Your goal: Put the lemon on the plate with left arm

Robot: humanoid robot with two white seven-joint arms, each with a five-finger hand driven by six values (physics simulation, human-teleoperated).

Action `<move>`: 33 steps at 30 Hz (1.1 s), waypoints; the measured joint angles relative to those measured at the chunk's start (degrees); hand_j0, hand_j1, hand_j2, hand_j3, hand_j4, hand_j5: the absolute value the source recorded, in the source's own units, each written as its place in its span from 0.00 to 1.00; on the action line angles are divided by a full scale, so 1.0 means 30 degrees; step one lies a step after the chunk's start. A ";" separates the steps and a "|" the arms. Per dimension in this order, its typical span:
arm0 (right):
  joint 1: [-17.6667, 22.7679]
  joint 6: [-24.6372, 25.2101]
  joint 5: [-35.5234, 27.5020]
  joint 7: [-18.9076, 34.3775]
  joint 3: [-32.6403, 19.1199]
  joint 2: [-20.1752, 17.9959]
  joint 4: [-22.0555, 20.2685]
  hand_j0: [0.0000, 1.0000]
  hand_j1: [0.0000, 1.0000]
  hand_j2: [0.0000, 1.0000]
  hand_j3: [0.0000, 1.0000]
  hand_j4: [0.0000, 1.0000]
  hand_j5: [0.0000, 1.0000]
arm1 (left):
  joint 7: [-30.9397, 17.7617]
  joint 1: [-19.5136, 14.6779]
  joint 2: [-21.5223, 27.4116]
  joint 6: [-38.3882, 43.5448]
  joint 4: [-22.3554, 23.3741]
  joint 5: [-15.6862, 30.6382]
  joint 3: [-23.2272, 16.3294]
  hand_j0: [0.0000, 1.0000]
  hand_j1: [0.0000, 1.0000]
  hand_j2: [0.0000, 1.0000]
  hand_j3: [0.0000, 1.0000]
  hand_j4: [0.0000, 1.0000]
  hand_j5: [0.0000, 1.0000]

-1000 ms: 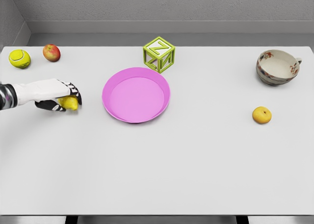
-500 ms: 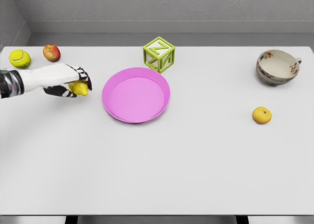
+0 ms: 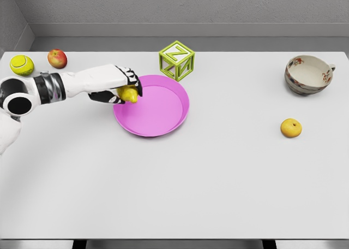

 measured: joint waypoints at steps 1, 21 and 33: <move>0.0000 0.0000 0.0000 0.0000 0.0000 0.0000 0.0000 1.00 1.00 1.00 1.00 1.00 1.00 | -0.0001 0.0000 -0.0152 0.0001 -0.0106 0.0008 -0.0005 0.50 0.50 0.50 0.50 0.50 0.50; 0.0000 0.0000 0.0000 0.0000 0.0000 0.0000 0.0000 1.00 1.00 1.00 1.00 1.00 1.00 | 0.0003 0.0205 0.1102 0.0018 -0.0530 0.1096 0.1435 1.00 1.00 1.00 1.00 1.00 1.00; 0.0000 0.0000 0.0000 0.0000 0.0000 0.0000 0.0000 1.00 1.00 1.00 1.00 1.00 1.00 | 0.0005 0.1904 0.3481 0.0023 0.2073 0.3733 0.2354 1.00 1.00 1.00 1.00 1.00 1.00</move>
